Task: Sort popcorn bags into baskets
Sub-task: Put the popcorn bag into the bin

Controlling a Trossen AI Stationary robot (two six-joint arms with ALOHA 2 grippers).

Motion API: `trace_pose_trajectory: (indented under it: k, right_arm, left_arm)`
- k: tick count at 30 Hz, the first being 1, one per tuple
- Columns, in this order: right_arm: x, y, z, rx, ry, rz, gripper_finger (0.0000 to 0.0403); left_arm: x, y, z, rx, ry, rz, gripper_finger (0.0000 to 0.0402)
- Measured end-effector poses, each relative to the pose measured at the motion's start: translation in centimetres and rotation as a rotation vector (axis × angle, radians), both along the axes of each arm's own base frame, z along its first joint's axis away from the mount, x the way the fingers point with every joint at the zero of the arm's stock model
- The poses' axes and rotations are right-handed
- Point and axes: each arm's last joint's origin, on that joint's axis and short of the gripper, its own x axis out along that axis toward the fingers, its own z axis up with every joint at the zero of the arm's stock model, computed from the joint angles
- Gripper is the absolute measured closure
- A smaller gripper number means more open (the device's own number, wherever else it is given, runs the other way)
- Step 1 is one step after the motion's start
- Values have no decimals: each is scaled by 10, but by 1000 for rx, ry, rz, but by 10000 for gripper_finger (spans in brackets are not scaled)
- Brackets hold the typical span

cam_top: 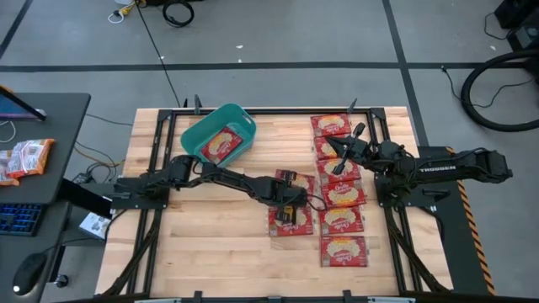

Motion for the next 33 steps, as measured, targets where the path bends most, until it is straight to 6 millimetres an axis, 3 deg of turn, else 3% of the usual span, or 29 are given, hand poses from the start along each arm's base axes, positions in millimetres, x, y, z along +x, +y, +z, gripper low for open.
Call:
trace_pose_trajectory:
  k: [16, 28, 33]
  right_arm:
    - [0, 0, -1, -4, 16, -4, 383]
    - [0, 0, -2, -3, 28, -8, 383]
    - [0, 0, -2, -1, 28, -8, 383]
  left_arm:
    - [-33, 37, 82, 12, -42, 234, 400]
    - [-87, 40, 136, 102, -3, 520, 401]
    - [-111, 46, 143, 173, 59, 669, 401]
